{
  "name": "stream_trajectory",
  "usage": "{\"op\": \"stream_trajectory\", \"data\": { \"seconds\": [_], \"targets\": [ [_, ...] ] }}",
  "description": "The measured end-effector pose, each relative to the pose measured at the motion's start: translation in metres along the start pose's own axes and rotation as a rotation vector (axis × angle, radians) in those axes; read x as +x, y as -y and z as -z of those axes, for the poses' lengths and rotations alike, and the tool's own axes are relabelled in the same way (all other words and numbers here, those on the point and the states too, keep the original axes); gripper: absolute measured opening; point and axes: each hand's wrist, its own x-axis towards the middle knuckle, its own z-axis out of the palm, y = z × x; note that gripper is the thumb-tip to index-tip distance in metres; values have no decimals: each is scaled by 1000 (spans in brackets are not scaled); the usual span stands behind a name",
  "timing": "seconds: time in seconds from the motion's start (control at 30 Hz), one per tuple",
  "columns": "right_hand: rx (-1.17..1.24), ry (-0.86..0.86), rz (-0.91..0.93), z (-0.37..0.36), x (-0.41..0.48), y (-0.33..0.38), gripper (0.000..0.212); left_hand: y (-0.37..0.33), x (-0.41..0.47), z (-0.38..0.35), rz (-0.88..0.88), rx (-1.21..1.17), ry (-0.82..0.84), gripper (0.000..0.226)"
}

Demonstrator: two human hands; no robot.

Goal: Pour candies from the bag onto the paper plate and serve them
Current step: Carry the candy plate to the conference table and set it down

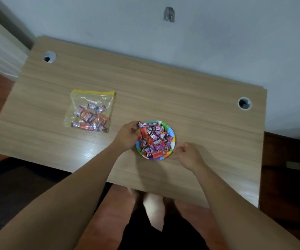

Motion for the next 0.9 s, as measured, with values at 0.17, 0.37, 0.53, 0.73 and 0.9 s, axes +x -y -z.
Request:
{"op": "stream_trajectory", "data": {
  "seconds": [0.17,0.37,0.53,0.73,0.9],
  "targets": [
    [181,40,0,-24,44,-46,36,-8,-9,-7,-3,-39,-49,26],
    [327,25,-62,-18,16,-5,15,20,-2,-16,255,-333,-108,24],
    [382,15,-76,-18,14,3,7,6,-11,-20,366,-446,-114,19],
    [356,-34,-44,-19,9,7,24,7,-14,-19,380,-493,-112,15],
    [333,-83,-8,-15,-4,12,24,3,-21,-13,330,-513,-113,13]
  ]
}}
